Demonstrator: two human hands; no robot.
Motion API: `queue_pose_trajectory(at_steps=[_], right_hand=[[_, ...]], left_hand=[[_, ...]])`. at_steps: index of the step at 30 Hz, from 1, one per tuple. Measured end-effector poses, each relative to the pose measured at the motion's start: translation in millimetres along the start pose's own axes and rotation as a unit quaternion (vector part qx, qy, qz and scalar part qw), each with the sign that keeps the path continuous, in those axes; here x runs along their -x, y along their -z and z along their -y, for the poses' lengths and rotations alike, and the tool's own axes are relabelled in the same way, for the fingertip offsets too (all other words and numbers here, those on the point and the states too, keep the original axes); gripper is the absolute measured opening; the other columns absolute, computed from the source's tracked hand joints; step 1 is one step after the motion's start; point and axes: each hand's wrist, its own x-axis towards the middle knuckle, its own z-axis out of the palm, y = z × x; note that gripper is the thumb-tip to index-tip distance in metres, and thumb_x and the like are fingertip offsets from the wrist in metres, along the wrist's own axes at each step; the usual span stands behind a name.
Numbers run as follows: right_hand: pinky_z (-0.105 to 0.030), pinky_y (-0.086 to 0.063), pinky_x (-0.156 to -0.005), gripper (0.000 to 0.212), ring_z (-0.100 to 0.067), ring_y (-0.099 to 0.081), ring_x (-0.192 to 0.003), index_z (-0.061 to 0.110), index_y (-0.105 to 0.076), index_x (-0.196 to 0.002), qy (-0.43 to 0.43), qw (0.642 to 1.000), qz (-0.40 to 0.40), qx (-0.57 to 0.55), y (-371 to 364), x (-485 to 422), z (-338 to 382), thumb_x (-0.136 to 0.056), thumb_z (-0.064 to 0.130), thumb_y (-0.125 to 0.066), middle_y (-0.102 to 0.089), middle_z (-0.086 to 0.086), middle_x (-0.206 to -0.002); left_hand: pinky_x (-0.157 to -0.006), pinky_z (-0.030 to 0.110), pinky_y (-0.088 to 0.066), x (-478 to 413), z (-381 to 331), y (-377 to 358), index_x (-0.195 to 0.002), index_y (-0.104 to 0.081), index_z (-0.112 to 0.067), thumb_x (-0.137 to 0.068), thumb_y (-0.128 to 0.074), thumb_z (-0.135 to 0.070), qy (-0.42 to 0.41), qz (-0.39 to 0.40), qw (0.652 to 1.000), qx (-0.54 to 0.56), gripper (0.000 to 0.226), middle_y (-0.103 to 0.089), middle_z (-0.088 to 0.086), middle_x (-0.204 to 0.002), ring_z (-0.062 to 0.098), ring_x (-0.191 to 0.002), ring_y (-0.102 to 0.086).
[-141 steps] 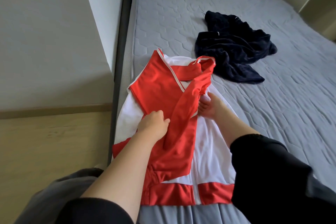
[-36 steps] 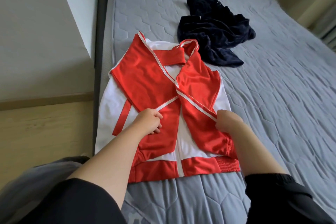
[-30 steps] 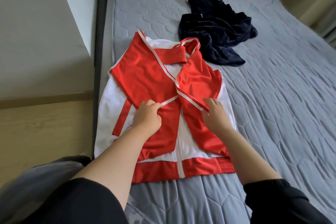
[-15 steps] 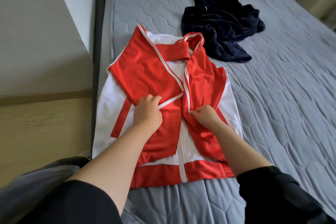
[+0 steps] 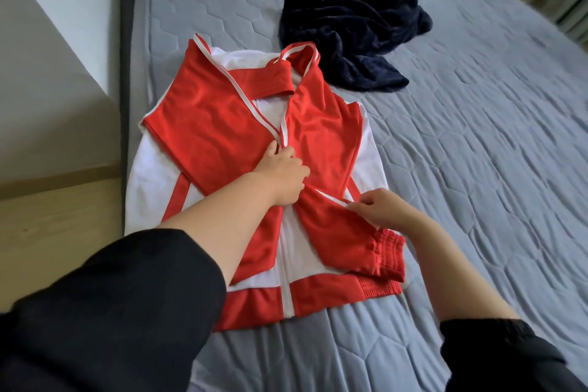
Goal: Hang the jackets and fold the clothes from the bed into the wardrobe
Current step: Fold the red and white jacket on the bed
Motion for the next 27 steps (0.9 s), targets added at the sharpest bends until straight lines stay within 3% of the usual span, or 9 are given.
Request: queue_pose_trajectory(at_steps=[5,7,9,12,14,16,18,23,27], right_hand=[[-0.007,-0.034,-0.045,0.028,0.001,-0.049,-0.05,0.021,-0.06,-0.066,0.046,0.996,-0.015,-0.079,-8,5,-1,-0.093,0.029,-0.057,-0.051,0.01,-0.056],[-0.011,-0.036,-0.048,0.029,-0.005,-0.048,-0.055,0.02,-0.06,-0.065,0.04,0.994,-0.002,-0.101,-11,4,2,-0.092,0.031,-0.059,-0.052,0.009,-0.059],[-0.022,-0.04,-0.062,0.023,-0.013,-0.052,-0.069,0.019,-0.064,-0.074,0.025,1.0,-0.012,-0.002,-17,3,4,-0.09,0.035,-0.061,-0.056,0.005,-0.072],[-0.032,-0.042,-0.077,0.017,-0.024,-0.057,-0.091,0.015,-0.065,-0.1,0.105,0.974,-0.202,0.001,-26,7,14,-0.088,0.026,-0.061,-0.06,-0.001,-0.093],[-0.037,-0.041,-0.093,0.032,-0.031,-0.053,-0.111,0.009,-0.061,-0.118,0.199,0.938,-0.283,0.011,-31,6,25,-0.088,0.018,-0.059,-0.061,-0.01,-0.117],[-0.043,-0.027,-0.111,0.048,-0.03,-0.034,-0.136,0.01,-0.046,-0.138,0.214,0.947,-0.226,0.085,-34,-2,31,-0.092,0.022,-0.054,-0.043,-0.009,-0.146],[-0.045,-0.013,-0.117,0.052,-0.021,-0.015,-0.145,0.017,-0.034,-0.147,0.176,0.964,-0.141,0.14,-38,-11,30,-0.097,0.03,-0.044,-0.025,-0.001,-0.156],[-0.041,-0.02,-0.115,0.045,-0.026,-0.026,-0.142,0.011,-0.045,-0.14,0.176,0.953,-0.24,0.062,-23,-34,36,-0.096,0.021,-0.047,-0.035,-0.011,-0.152],[-0.04,-0.027,-0.112,0.041,-0.03,-0.034,-0.135,0.008,-0.052,-0.133,0.103,0.967,-0.224,0.062,-9,-65,49,-0.093,0.02,-0.047,-0.041,-0.012,-0.146]], left_hand=[[-0.109,0.045,-0.022,-2,17,4,-0.123,-0.057,-0.033,-0.094,-0.045,-0.04,0.083,0.055,0.983,0.151,0.032,-0.05,0.0,-0.131,0.024,-0.132,-0.03],[-0.105,0.041,-0.028,-1,25,6,-0.119,-0.059,-0.032,-0.091,-0.049,-0.029,0.098,0.043,0.981,0.163,0.03,-0.052,0.0,-0.127,0.024,-0.129,-0.034],[-0.098,0.038,-0.034,1,25,4,-0.125,-0.054,-0.027,-0.087,-0.053,-0.02,0.1,-0.032,0.988,0.109,0.038,-0.05,0.003,-0.124,0.025,-0.122,-0.039],[-0.098,0.039,-0.034,4,13,-7,-0.139,-0.038,-0.023,-0.087,-0.056,-0.025,0.117,-0.152,0.98,0.05,0.055,-0.041,0.006,-0.133,0.026,-0.123,-0.039],[-0.111,0.044,-0.024,8,7,-20,-0.149,-0.022,-0.024,-0.092,-0.053,-0.036,0.143,-0.113,0.981,0.072,0.066,-0.024,0.007,-0.151,0.026,-0.139,-0.021],[-0.115,0.05,-0.013,11,4,-32,-0.152,-0.013,-0.026,-0.095,-0.047,-0.041,0.167,-0.047,0.981,0.092,0.068,-0.007,0.005,-0.159,0.023,-0.146,-0.001],[-0.115,0.051,-0.009,12,3,-38,-0.152,-0.01,-0.028,-0.097,-0.042,-0.043,0.17,-0.031,0.981,0.091,0.066,0.0,0.003,-0.16,0.021,-0.147,0.006],[-0.116,0.05,-0.008,4,12,-34,-0.152,-0.008,-0.03,-0.097,-0.041,-0.041,0.161,-0.06,0.98,0.099,0.065,0.002,0.002,-0.161,0.022,-0.147,0.01],[-0.116,0.049,-0.006,1,20,-33,-0.152,-0.01,-0.031,-0.098,-0.039,-0.041,0.153,-0.052,0.982,0.098,0.062,0.004,0.002,-0.161,0.023,-0.147,0.011]])
